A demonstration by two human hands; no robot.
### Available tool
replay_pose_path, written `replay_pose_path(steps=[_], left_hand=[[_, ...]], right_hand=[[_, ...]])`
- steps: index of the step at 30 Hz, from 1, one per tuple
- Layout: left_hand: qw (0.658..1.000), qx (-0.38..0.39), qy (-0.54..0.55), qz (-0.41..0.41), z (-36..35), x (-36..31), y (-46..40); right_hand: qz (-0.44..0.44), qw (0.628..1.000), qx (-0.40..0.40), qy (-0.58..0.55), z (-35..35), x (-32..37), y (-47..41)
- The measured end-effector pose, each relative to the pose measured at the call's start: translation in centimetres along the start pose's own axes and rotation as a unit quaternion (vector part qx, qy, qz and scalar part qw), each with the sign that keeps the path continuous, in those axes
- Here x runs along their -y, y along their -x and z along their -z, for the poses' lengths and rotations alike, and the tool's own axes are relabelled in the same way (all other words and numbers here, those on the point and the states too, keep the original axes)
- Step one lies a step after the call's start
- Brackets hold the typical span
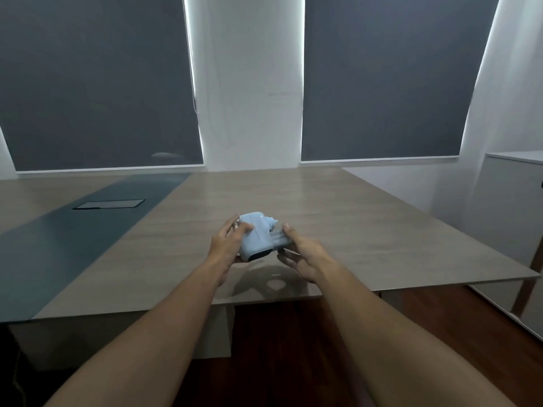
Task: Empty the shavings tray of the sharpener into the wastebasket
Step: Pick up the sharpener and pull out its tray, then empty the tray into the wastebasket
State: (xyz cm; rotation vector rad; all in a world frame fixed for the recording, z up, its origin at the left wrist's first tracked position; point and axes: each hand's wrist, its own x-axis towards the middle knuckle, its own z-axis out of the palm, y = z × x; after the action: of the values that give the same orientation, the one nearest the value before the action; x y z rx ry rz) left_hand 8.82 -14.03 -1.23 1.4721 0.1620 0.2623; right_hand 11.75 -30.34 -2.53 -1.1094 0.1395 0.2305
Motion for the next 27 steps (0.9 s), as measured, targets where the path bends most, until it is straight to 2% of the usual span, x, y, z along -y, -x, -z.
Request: replay_pose_path(steps=[3, 8, 13, 16, 27], left_hand=[[1.000, -0.007, -0.023, -0.015, 0.5, -0.3, 0.4], [0.996, -0.032, -0.063, -0.045, 1.0, 0.1, 0.6], [0.971, -0.090, -0.189, -0.116, 0.6, 1.2, 1.0], [0.963, -0.111, -0.217, -0.117, 0.4, 1.5, 1.5], [0.942, -0.113, -0.302, -0.092, 0.3, 2.3, 1.8]], right_hand=[[0.017, 0.999, -0.014, -0.033, 0.9, 0.5, 0.1], [0.052, 0.998, -0.032, -0.010, 2.2, 0.3, 0.1], [0.073, 0.996, -0.044, 0.012, 3.4, -0.1, 0.2], [0.078, 0.996, -0.039, 0.015, 4.1, -0.1, 0.6], [0.089, 0.995, -0.034, 0.026, 6.2, 2.0, 3.5]])
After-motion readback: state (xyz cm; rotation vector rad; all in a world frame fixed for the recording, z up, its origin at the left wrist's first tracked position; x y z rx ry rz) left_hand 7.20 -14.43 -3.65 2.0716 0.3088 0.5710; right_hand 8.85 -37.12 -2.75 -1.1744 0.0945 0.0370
